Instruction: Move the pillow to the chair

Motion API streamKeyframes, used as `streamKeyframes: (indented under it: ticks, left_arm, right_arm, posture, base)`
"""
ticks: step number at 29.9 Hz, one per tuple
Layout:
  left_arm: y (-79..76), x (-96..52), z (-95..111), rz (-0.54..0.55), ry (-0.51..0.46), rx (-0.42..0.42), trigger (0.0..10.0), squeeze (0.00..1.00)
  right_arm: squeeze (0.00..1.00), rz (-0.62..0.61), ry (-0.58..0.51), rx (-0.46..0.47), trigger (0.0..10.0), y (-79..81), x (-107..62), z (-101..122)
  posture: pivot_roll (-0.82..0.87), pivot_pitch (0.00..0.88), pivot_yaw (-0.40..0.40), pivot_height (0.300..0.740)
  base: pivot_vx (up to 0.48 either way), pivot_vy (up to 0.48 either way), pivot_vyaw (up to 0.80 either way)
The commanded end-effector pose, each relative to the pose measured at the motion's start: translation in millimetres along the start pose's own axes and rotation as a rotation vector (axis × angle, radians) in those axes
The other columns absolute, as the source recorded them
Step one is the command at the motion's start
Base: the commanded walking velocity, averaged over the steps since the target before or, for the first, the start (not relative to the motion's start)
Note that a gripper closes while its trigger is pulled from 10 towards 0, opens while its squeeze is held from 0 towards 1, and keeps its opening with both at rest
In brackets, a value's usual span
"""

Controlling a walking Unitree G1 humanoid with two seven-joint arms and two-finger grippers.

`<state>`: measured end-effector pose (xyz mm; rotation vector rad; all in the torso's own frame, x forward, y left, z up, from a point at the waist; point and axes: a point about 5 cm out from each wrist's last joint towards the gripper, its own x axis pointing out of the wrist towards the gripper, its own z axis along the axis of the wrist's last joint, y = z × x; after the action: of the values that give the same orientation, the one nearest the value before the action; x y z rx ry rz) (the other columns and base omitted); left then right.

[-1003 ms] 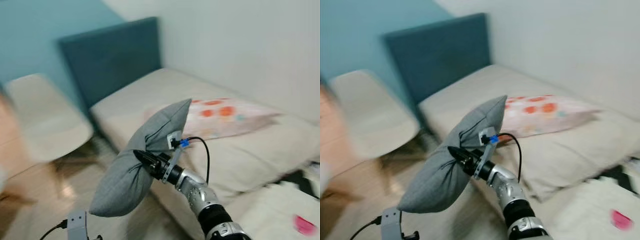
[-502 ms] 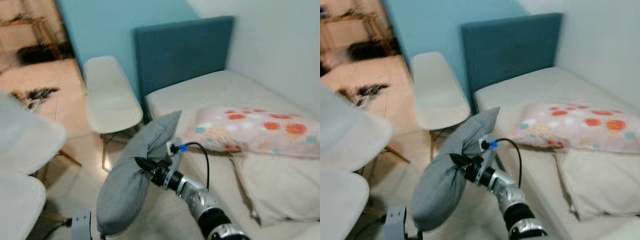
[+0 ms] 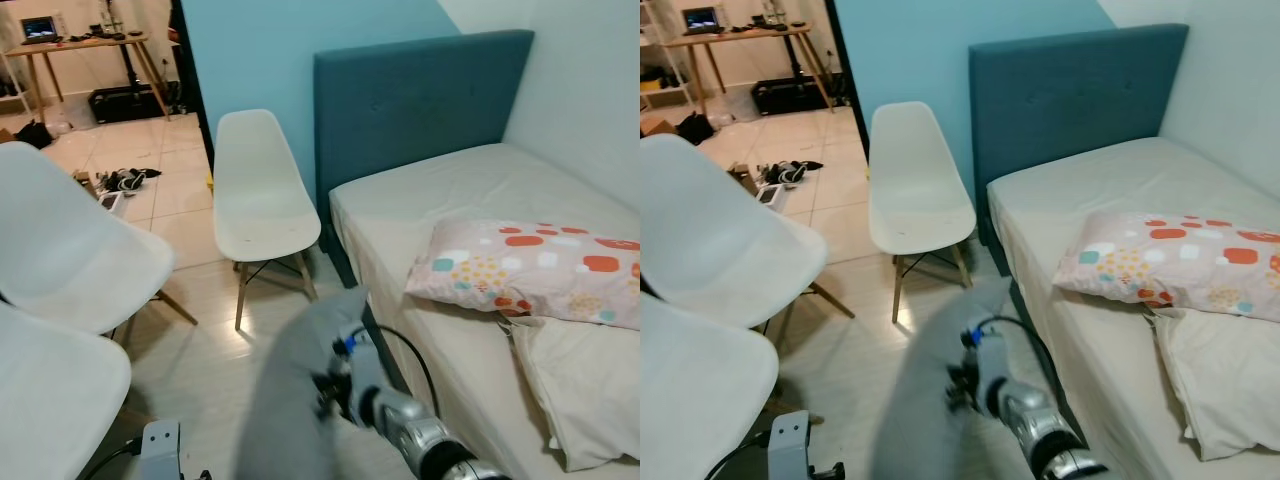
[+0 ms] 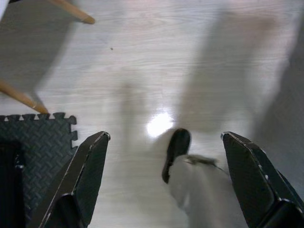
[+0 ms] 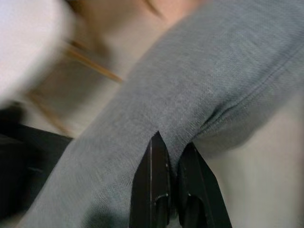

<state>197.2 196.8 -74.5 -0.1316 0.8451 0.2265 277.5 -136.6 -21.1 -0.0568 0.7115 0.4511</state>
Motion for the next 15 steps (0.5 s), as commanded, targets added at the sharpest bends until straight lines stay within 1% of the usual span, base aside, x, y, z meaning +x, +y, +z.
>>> streamKeyframes:
  ticks: [1,2,4,5,7,8,9,10,12,13,14,15]
  left_arm:
    - [4.0,-0.5,-2,0.010,0.008,0.006,10.0,0.00]
    - [4.9,-1.0,-4,0.012,0.017,0.014,10.0,0.00]
    - [7.7,-2.6,-11,0.018,0.038,0.028,10.0,0.00]
    - [7.7,-2.6,-11,0.018,0.038,0.028,10.0,0.00]
    - [12.3,-4.5,-18,0.029,0.060,0.036,10.0,0.00]
    - [14.6,-5.4,-21,0.034,0.070,0.038,10.0,0.00]
    - [14.6,-5.4,-21,0.034,0.070,0.038,10.0,0.00]
    - [16.5,-6.2,-23,0.039,0.080,0.042,10.0,0.00]
    - [16.5,-6.2,-23,0.039,0.080,0.042,10.0,0.00]
    - [18.2,-7.0,-26,0.043,0.088,0.045,10.0,0.00]
    - [19.7,-8.0,-29,0.045,0.099,0.056,10.0,0.00]
    - [19.8,-8.2,-30,0.044,0.102,0.059,10.0,0.00]
  right_arm:
    - [0.00,-0.041,-0.022,-0.034,10.0,-2.8,1.0,9]
    - [0.00,-0.114,0.049,-0.029,10.0,-13.2,-5.2,-10]
    - [0.00,-0.241,0.164,0.029,10.0,-31.0,-21.0,-47]
    - [0.00,-0.241,0.164,0.029,10.0,-31.0,-21.0,-47]
    - [0.00,-0.308,0.237,0.095,10.0,-38.5,-34.0,-75]
    - [0.00,-0.322,0.261,0.103,10.0,-39.3,-37.7,-83]
    - [0.00,-0.322,0.261,0.103,10.0,-39.3,-37.7,-83]
    - [0.00,-0.327,0.280,0.094,10.0,-39.4,-40.1,-88]
    - [0.00,-0.327,0.280,0.094,10.0,-39.4,-40.1,-88]
    - [0.00,-0.320,0.300,0.058,10.0,-38.7,-41.6,-93]
    - [0.00,-0.299,0.343,-0.052,10.0,-36.4,-43.5,-99]
    - [0.00,-0.291,0.355,-0.083,10.0,-35.5,-43.9,-101]
  posture:
    - [-0.08,0.050,0.023,0.701]
    - [-0.07,0.052,0.022,0.701]
    - [-0.07,0.052,0.021,0.701]
    - [-0.07,0.052,0.021,0.701]
    - [-0.07,0.054,0.017,0.701]
    - [-0.07,0.055,0.019,0.701]
    - [-0.07,0.055,0.019,0.701]
    - [-0.07,0.055,0.019,0.701]
    - [-0.07,0.055,0.019,0.701]
    - [-0.07,0.056,0.019,0.701]
    - [-0.07,0.057,0.019,0.701]
    - [-0.07,0.057,0.019,0.701]
  base:
    - [0.480,0.000,0.00]
    - [0.480,0.000,0.00]
    - [0.480,0.000,0.00]
    - [0.480,0.000,0.00]
    - [0.480,0.000,0.00]
    - [0.480,0.000,0.00]
    - [0.480,0.000,0.00]
    - [0.480,0.000,0.00]
    - [0.480,0.000,0.00]
    - [0.480,0.000,0.00]
    - [0.480,0.000,0.00]
    - [0.480,0.000,0.00]
